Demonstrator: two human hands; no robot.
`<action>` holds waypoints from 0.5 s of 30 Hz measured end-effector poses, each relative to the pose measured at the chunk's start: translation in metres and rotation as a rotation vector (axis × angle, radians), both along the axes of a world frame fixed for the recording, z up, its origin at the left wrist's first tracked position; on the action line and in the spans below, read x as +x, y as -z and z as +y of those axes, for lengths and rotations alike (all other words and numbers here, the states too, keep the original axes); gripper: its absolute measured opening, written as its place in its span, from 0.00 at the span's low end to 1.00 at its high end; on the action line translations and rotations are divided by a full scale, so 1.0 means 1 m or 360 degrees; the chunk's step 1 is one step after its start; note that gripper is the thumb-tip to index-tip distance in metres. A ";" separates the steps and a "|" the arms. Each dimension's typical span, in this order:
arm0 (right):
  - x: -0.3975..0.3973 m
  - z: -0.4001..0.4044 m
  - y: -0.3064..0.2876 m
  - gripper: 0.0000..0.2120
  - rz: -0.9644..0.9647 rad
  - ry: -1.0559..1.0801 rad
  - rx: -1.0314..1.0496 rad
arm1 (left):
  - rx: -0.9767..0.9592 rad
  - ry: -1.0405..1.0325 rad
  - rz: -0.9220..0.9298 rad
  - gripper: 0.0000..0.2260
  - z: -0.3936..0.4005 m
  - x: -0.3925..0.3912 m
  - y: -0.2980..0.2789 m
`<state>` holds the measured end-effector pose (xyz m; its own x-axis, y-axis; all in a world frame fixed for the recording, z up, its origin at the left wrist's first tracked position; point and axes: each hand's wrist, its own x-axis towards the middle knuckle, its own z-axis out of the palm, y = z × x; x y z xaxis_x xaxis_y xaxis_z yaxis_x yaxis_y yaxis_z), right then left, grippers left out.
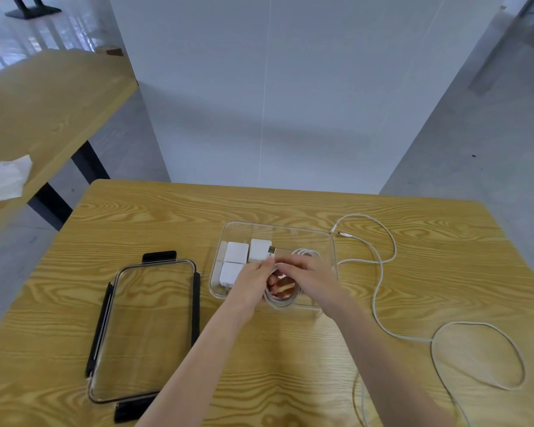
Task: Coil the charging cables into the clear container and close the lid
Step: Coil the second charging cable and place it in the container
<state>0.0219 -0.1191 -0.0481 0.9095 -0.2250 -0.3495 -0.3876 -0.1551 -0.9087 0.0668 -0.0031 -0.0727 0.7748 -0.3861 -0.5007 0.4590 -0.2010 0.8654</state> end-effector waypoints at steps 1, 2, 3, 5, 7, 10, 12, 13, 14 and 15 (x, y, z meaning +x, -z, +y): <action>0.002 -0.002 0.003 0.11 -0.0007 -0.0068 -0.0004 | 0.0042 -0.0003 -0.0009 0.17 -0.001 0.004 0.003; 0.005 -0.004 0.006 0.12 0.0000 -0.0102 -0.0039 | 0.0081 0.0010 -0.0018 0.17 -0.002 0.008 0.005; 0.008 -0.007 0.009 0.12 0.0011 -0.0123 -0.0078 | 0.0124 0.0031 -0.0034 0.17 -0.003 0.012 0.006; 0.017 -0.011 0.016 0.13 0.0053 -0.0131 -0.0100 | 0.0211 0.0082 -0.0087 0.16 -0.005 0.019 0.010; 0.027 -0.015 0.027 0.13 0.0118 -0.0055 0.0003 | 0.0330 0.0094 -0.0155 0.16 -0.006 0.028 0.016; 0.041 -0.018 0.045 0.10 0.0266 0.0028 0.0274 | 0.0525 0.0107 -0.0199 0.19 -0.007 0.040 0.026; 0.045 -0.017 0.059 0.09 0.0370 -0.0006 0.0245 | 0.0679 0.0248 -0.0200 0.16 -0.005 0.044 0.035; 0.047 -0.017 0.065 0.09 0.0413 -0.0024 0.0176 | 0.0785 0.0347 -0.0213 0.15 -0.005 0.046 0.039; 0.048 -0.015 0.069 0.08 0.0445 -0.0035 0.0097 | 0.0880 0.0437 -0.0231 0.16 -0.004 0.046 0.042; 0.049 -0.015 0.074 0.07 0.0469 -0.0028 0.0037 | 0.0944 0.0505 -0.0255 0.17 -0.004 0.047 0.046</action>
